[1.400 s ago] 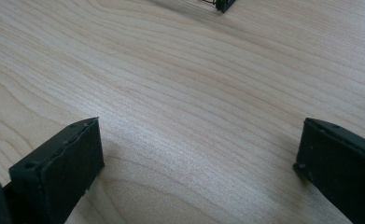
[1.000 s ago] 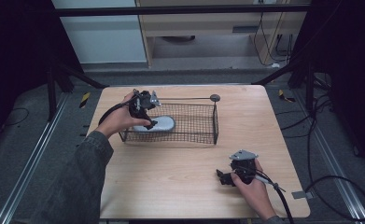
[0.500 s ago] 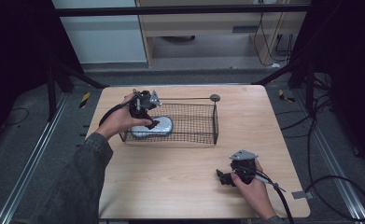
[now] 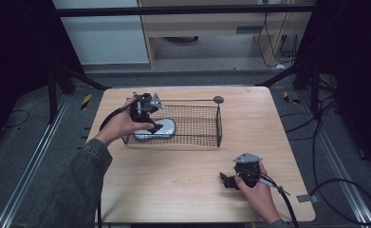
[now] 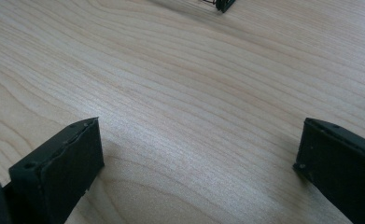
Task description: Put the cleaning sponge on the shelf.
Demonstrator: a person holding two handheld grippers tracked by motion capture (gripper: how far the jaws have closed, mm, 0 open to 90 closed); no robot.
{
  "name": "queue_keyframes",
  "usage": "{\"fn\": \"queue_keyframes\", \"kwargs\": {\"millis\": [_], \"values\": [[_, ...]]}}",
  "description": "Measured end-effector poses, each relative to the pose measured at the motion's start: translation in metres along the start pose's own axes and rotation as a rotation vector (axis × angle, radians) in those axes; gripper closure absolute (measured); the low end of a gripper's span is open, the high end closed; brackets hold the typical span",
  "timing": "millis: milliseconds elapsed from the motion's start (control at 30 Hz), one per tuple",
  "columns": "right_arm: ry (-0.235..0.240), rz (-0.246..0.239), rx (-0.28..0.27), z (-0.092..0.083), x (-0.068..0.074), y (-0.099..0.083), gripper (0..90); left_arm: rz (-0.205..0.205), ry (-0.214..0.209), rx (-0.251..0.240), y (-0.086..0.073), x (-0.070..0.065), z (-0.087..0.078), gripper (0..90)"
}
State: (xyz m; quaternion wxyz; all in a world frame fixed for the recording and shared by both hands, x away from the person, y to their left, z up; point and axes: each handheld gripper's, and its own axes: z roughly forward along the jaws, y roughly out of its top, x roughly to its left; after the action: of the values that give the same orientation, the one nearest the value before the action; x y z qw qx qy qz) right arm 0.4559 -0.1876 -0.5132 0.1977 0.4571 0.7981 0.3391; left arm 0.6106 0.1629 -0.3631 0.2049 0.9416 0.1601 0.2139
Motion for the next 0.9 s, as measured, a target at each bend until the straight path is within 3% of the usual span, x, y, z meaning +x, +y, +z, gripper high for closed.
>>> {"fn": "queue_keyframes", "kwargs": {"millis": [233,333,633,733,900], "values": [[0.0,0.0,0.0,0.0,0.0,0.0,0.7,0.008,0.01,0.009,-0.004,-0.005,-0.011,9.5],[0.0,0.0,0.0,0.0,0.0,0.0,0.8,-0.004,0.012,0.002,-0.005,-0.007,-0.015,9.1],[0.0,0.0,0.0,0.0,0.0,0.0,0.7,-0.093,0.007,-0.02,-0.013,-0.016,-0.028,5.7],[0.0,0.0,0.0,0.0,0.0,0.0,0.7,-0.096,-0.021,-0.015,-0.015,-0.018,-0.031,4.9],[0.0,0.0,0.0,0.0,0.0,0.0,0.7,-0.09,-0.021,0.0,-0.018,-0.02,-0.037,4.5]]}}
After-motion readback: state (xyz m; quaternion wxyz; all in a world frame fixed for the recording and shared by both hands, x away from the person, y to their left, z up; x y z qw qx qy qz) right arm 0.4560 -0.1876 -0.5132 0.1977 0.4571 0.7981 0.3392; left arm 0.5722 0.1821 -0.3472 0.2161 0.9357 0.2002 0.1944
